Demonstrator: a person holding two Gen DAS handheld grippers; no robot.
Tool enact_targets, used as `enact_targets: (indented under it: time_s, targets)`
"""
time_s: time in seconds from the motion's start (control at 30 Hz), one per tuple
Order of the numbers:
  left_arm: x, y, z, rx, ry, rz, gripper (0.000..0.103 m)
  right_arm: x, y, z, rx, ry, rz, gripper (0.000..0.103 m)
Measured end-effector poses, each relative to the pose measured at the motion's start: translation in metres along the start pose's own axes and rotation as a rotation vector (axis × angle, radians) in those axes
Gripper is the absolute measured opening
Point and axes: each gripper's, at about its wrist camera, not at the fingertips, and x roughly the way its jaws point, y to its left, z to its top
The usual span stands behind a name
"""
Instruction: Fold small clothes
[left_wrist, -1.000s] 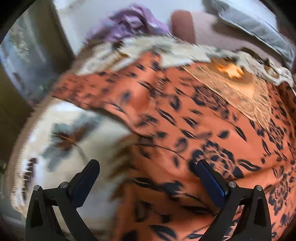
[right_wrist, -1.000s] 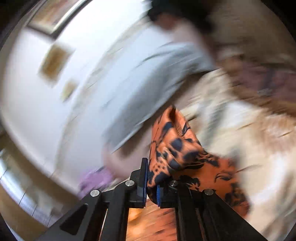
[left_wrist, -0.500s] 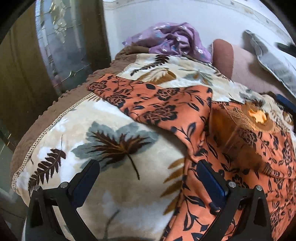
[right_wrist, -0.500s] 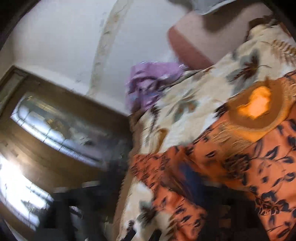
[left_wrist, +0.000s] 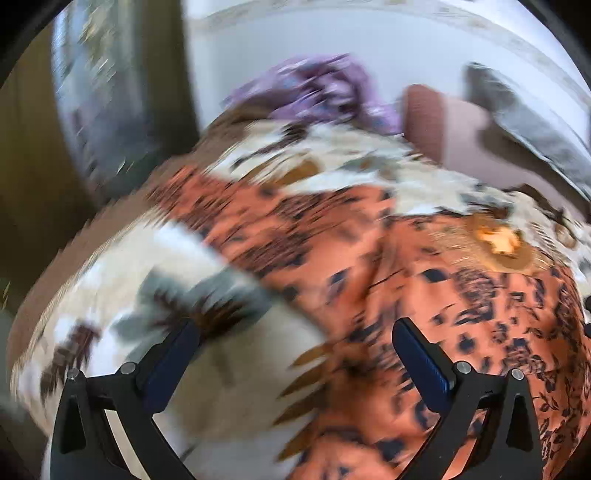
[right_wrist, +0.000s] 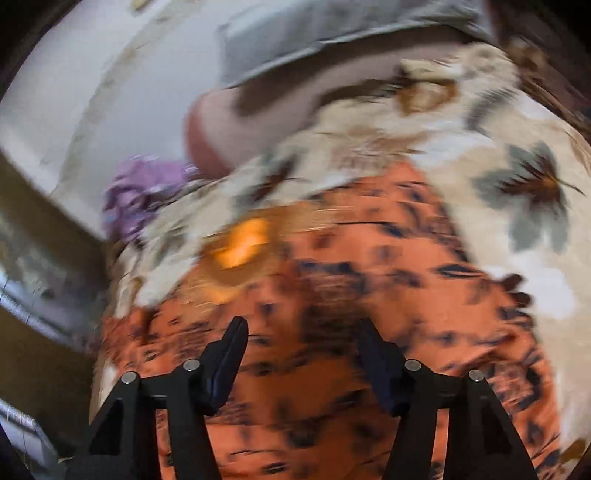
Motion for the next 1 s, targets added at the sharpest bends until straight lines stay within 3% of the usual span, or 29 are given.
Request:
enact_targets:
  time_s: [0.1, 0.2, 0.27, 0.33, 0.4, 0.47, 0.57, 0.7, 0.87, 1.0]
  targets:
    - [-0.002, -0.03, 0.011, 0.084, -0.092, -0.059, 0.103, -0.005, -0.021, 0.014, 0.064, -0.019, 0.05, 0.061]
    - [0.012, -0.056, 0.018, 0.145, -0.097, -0.141, 0.103, 0.01, -0.025, 0.017, 0.046, 0.037, 0.016, 0.061]
    - [0.035, -0.069, 0.017, 0.183, -0.029, -0.114, 0.103, 0.036, -0.031, 0.015, 0.029, 0.115, -0.073, 0.059]
    - [0.065, -0.073, 0.011, 0.213, 0.093, -0.059, 0.103, 0.036, -0.023, 0.018, -0.001, 0.085, -0.107, 0.058]
    - [0.082, -0.069, 0.007, 0.208, 0.159, -0.037, 0.103, 0.031, -0.006, 0.021, -0.06, 0.065, -0.127, 0.06]
    - [0.081, -0.061, 0.011, 0.157, 0.166, -0.07, 0.103, 0.027, 0.009, 0.02, -0.105, 0.015, -0.112, 0.06]
    - [0.069, -0.058, 0.019, 0.15, 0.115, -0.077, 0.103, 0.026, 0.032, 0.015, -0.191, -0.023, -0.094, 0.06]
    - [0.057, -0.05, 0.026, 0.12, 0.084, -0.105, 0.103, 0.057, 0.033, 0.0, -0.223, 0.121, -0.143, 0.06]
    - [0.041, 0.006, 0.046, -0.05, 0.029, -0.097, 0.103, 0.026, 0.039, 0.004, -0.164, 0.058, -0.013, 0.061]
    - [0.054, 0.077, 0.058, -0.244, 0.052, -0.014, 0.103, 0.01, 0.052, -0.001, -0.206, 0.029, 0.0, 0.065]
